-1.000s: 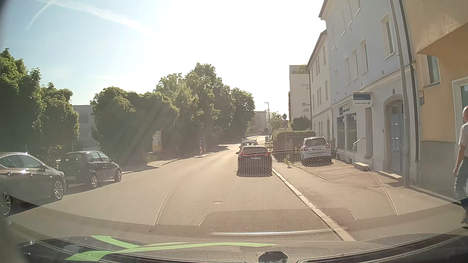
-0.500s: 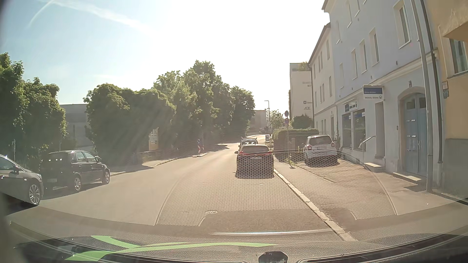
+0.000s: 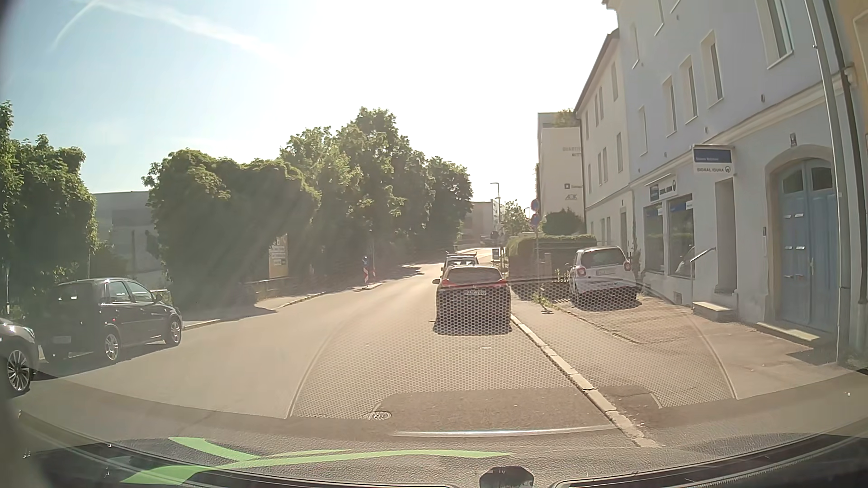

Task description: Follow the waypoints while adhering to traffic rules and regulations

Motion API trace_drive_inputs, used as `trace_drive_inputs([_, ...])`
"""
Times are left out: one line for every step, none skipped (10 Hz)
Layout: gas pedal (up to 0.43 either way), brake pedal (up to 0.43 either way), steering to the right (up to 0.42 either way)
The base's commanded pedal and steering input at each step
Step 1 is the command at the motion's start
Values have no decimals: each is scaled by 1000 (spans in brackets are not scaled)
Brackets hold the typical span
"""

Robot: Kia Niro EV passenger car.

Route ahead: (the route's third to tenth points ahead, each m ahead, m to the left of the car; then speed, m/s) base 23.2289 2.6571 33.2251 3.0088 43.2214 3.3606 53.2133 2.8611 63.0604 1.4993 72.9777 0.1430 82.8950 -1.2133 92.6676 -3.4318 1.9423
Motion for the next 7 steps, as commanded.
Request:
trace_drive_inputs([0,220,-1])
trace_drive_inputs([0,213,0])
trace_drive_inputs([0,213,2])
trace_drive_inputs([0,213,1])
trace_drive_inputs([0,220,1])
trace_drive_inputs([0,213,2])
trace_drive_inputs([0,213,2])
